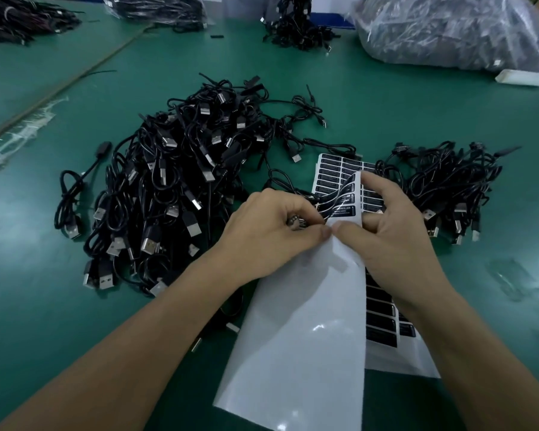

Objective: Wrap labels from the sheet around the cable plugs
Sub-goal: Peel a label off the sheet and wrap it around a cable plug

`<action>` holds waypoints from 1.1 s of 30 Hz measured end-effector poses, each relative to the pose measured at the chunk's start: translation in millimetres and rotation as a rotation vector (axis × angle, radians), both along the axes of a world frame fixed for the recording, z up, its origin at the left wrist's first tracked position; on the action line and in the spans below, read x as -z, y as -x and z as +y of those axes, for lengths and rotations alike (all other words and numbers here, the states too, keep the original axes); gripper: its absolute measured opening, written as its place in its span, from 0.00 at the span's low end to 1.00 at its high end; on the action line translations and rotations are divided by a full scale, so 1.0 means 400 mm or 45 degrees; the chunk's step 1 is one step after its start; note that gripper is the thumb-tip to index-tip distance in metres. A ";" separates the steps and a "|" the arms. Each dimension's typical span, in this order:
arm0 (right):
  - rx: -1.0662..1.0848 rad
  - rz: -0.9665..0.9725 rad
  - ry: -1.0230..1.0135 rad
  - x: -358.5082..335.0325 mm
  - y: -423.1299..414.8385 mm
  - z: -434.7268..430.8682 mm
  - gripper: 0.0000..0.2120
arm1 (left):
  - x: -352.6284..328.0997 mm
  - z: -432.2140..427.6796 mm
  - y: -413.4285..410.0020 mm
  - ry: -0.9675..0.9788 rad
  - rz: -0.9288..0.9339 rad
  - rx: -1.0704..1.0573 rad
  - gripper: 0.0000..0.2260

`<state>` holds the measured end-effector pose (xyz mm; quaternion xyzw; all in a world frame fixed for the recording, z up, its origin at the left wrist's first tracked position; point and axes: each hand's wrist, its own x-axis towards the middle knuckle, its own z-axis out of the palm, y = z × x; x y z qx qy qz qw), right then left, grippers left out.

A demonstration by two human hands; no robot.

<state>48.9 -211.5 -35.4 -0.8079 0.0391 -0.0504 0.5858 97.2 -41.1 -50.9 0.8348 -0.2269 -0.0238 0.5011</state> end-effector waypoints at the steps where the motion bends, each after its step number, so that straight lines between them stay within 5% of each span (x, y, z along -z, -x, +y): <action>1: -0.001 -0.003 0.002 0.001 0.001 0.001 0.31 | 0.001 0.000 -0.002 0.009 0.015 0.000 0.07; 27: 0.010 -0.038 -0.012 0.016 -0.003 -0.003 0.31 | -0.008 -0.007 -0.001 0.056 0.099 -0.061 0.07; 33: 0.139 -0.040 0.171 -0.005 0.007 -0.023 0.28 | -0.005 -0.004 -0.002 0.080 0.018 -0.138 0.07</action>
